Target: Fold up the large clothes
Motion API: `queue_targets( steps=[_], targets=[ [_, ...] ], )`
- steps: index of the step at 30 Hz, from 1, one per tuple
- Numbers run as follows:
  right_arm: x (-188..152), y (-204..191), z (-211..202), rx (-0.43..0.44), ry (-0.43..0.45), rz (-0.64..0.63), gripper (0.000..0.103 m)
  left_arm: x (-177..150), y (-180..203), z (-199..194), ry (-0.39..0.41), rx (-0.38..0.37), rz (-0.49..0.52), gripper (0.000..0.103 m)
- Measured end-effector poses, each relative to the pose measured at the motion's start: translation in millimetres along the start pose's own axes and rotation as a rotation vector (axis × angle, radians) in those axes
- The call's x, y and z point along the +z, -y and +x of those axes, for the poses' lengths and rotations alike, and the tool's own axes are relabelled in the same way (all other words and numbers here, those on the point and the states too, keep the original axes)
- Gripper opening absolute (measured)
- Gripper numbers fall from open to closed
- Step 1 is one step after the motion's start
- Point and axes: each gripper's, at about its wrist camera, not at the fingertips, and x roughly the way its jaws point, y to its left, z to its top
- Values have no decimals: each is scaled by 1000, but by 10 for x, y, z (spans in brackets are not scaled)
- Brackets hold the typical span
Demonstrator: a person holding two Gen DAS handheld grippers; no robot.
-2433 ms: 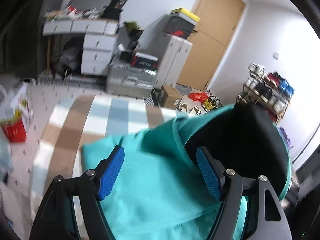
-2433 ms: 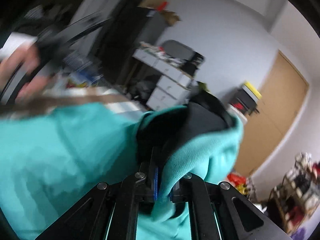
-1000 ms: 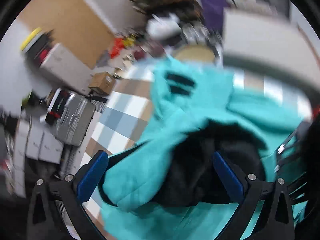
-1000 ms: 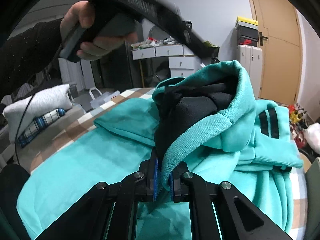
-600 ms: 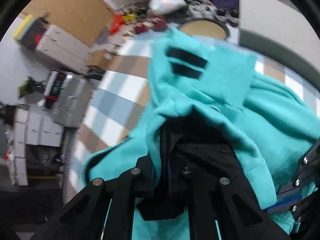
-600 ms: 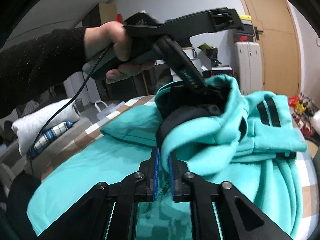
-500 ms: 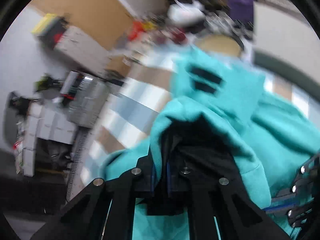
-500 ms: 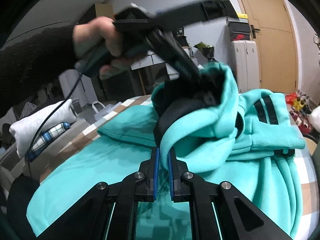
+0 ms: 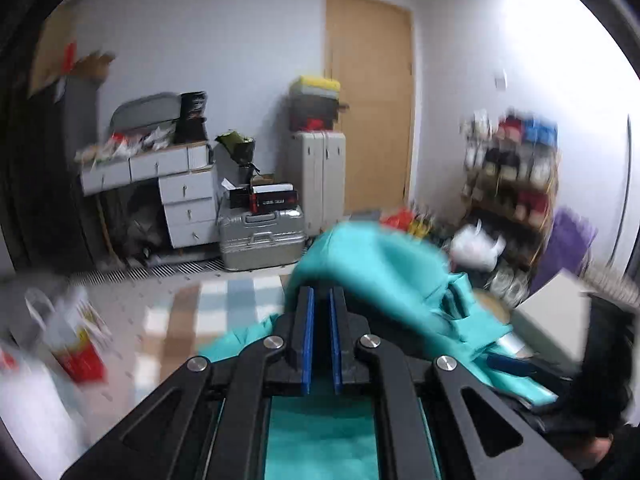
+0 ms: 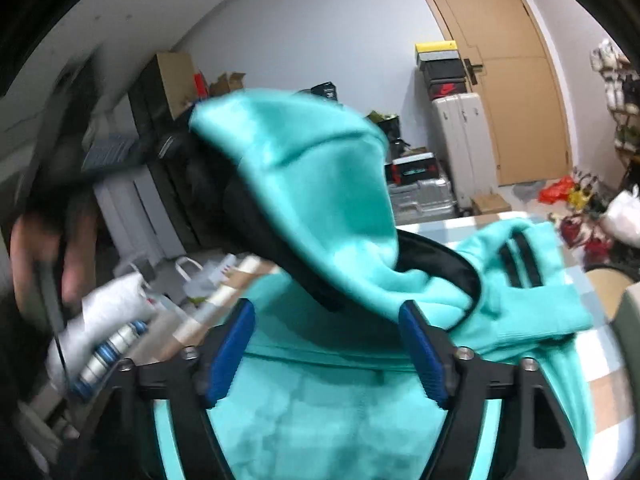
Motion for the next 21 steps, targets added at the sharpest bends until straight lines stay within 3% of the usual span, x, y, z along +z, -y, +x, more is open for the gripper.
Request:
queue_targets(
  steps=[4, 7, 8, 9, 10, 11, 13, 16, 21],
  targets=[
    [-77, -36, 280, -1, -125, 96, 76, -447, -39, -24, -102, -79, -79, 3],
    [-165, -26, 329, -34, -184, 172, 76, -419, -32, -114, -146, -121, -56, 5],
    [-201, -13, 311, -33, -192, 201, 76, -364, -48, -168, -141, -107, -45, 18],
    [-240, -5, 286, -40, -197, 222, 76, -296, -31, -172, -141, -93, -21, 63],
    [-305, -5, 240, -57, -200, 239, 76, -227, 7, -205, -150, -87, -3, 93],
    [-327, 10, 212, -65, -201, 239, 77, -151, 66, -116, -177, -101, 24, 101],
    [-381, -7, 125, -115, -199, 230, 77, -66, 290, 39, -239, -148, 102, 101],
    [-400, 107, -109, -151, -138, 311, 77, -174, 670, 398, -396, -191, 250, 101],
    [-510, 434, -401, -232, -101, 400, 78, -501, 1140, 869, -564, -164, 449, 101]
  ],
)
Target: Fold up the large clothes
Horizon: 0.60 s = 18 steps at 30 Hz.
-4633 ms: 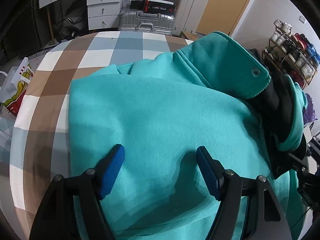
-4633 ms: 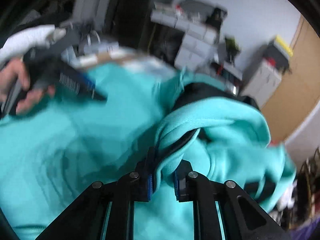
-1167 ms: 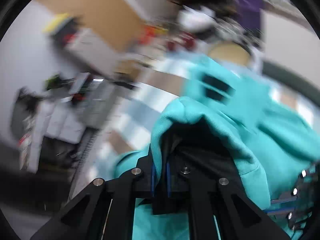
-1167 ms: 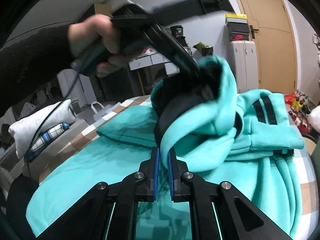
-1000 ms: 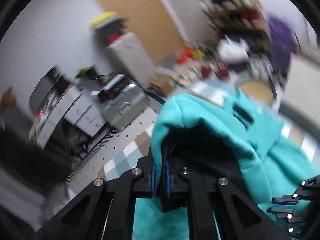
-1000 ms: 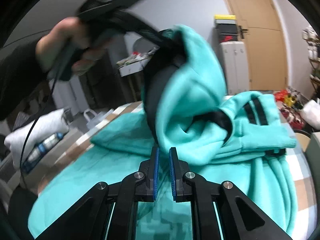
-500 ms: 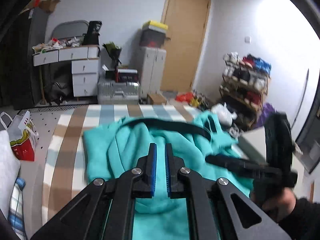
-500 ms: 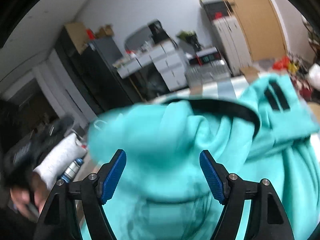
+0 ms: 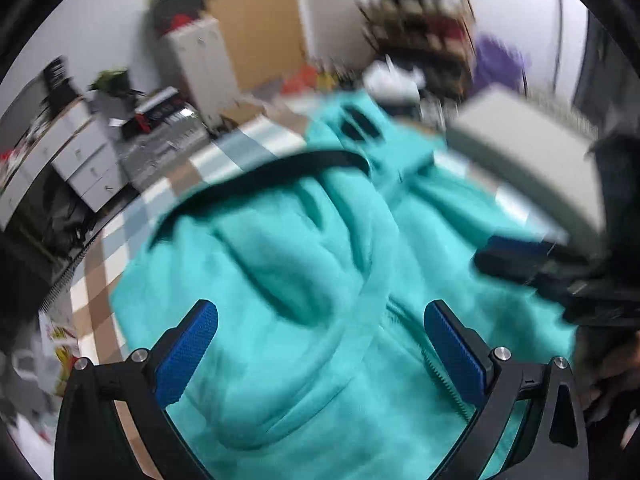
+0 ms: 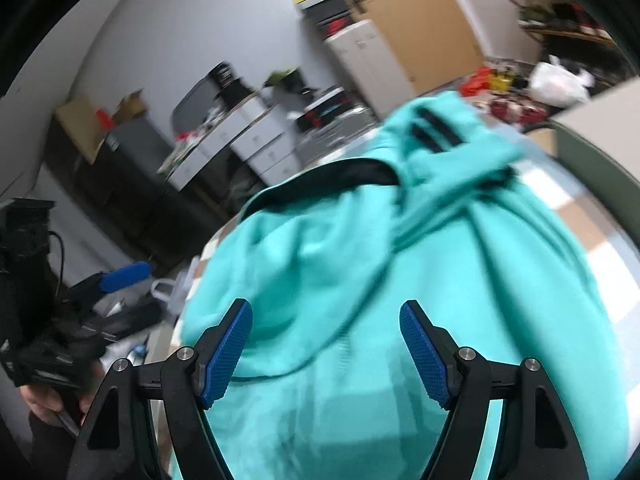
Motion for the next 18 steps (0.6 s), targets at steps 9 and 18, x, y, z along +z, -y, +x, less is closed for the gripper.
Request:
queue_targets(
  steps=[9, 18],
  targets=[
    [73, 256, -79, 7, -1, 62, 78, 120, -447, 586, -302, -75, -252, 2],
    [9, 533, 415, 373, -197, 376, 78, -65, -1115, -667, 306, -555, -664, 2]
  ],
)
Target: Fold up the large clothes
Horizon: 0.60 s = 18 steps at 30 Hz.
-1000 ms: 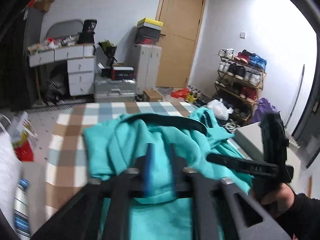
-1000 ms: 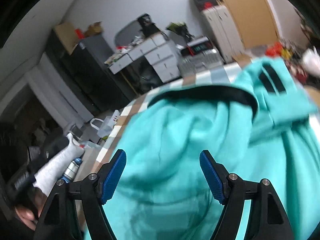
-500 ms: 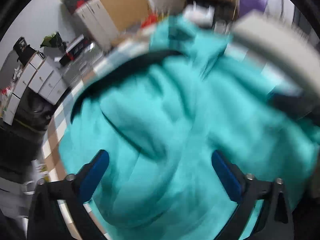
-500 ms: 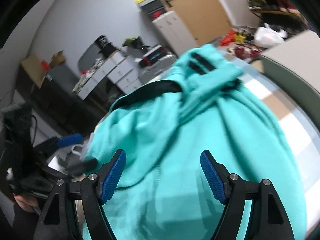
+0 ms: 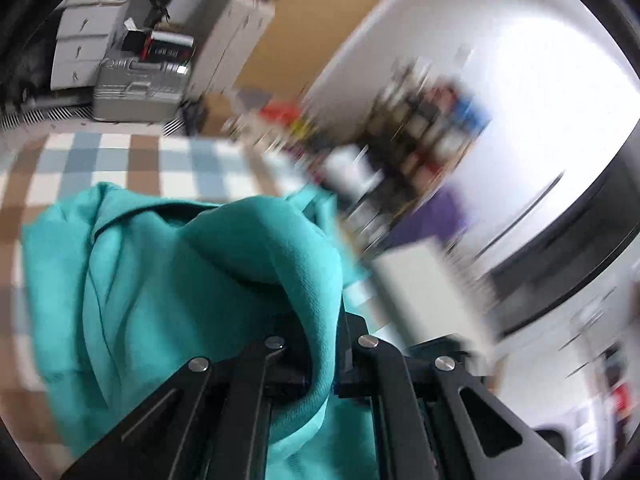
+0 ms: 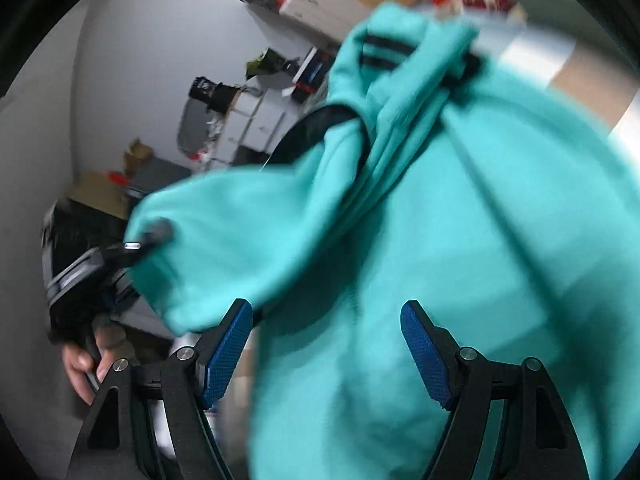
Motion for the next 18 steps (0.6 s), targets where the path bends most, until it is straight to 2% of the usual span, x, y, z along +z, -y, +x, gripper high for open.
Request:
queue_targets(
  steps=[2, 3, 5, 7, 9, 11, 12, 13, 14, 16, 18],
  targets=[
    [62, -31, 83, 83, 1, 28, 78, -201, -209, -104, 77, -68, -64, 2],
    [114, -63, 164, 137, -9, 45, 78, -251, -286, -78, 99, -72, -84, 2],
    [198, -91, 350, 189, -40, 83, 79, -401, -470, -38, 136, -90, -130, 2],
    [289, -78, 587, 176, -68, 117, 79, -509, -566, -21, 161, -111, -135, 2],
    [338, -58, 713, 152, -43, 153, 75, -551, -587, 16, 177, -64, -118, 2],
    [419, -106, 820, 123, -51, 153, 47, -499, -529, 34, 158, -72, -113, 2],
    [466, -167, 845, 119, -57, 129, 24, -499, -464, 10, 172, -44, -81, 2],
    [538, -261, 844, 82, -52, 81, 8, -483, -417, 19, 185, -22, -61, 2],
    [587, -347, 826, 54, -39, 42, 8, -462, -403, 52, 193, -6, -64, 2],
    [765, -686, 721, 50, 5, -77, 6, -409, -419, 187, 113, -10, -114, 14],
    [961, -1083, 497, 62, 81, -219, 6, -489, -500, 230, 65, -18, -175, 49]
  ],
)
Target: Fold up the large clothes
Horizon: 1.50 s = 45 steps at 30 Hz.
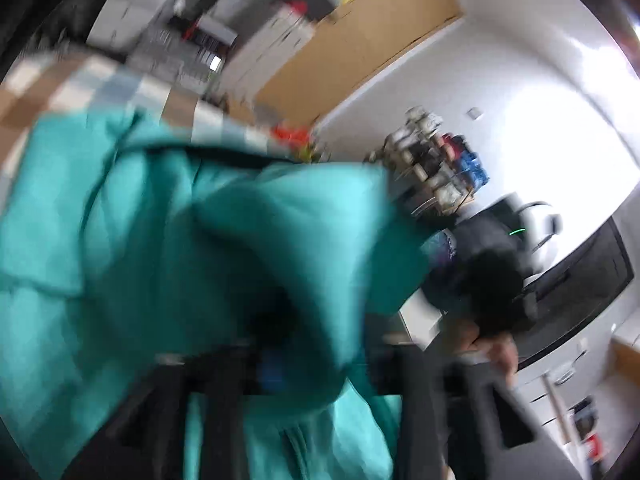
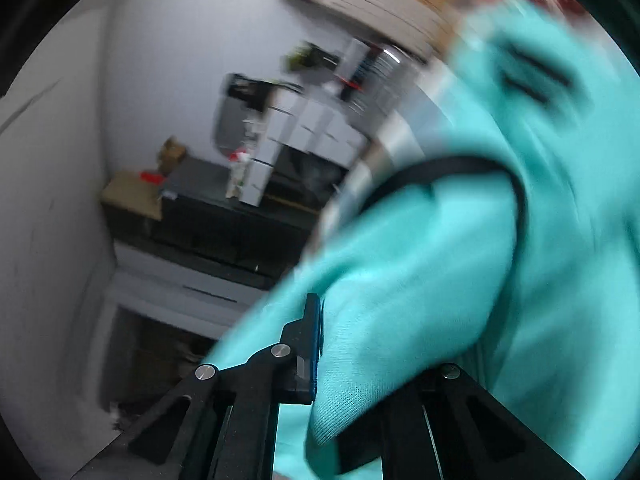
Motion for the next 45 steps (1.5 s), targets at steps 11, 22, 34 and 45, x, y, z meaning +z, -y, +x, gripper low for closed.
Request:
queue_targets(
  steps=[11, 22, 34, 45],
  targets=[
    [-596, 865, -421, -528, -292, -99, 22, 34, -66, -152, 6, 199, 48, 65],
    [-822, -562, -523, -364, -142, -429, 90, -170, -121, 228, -148, 241, 2, 65],
    [-626, 175, -336, -237, -141, -132, 8, -141, -71, 408, -175, 201, -41, 8],
    [-921, 883, -577, 184, 18, 297, 9, -152, 56, 33, -143, 202, -69, 7]
  ],
)
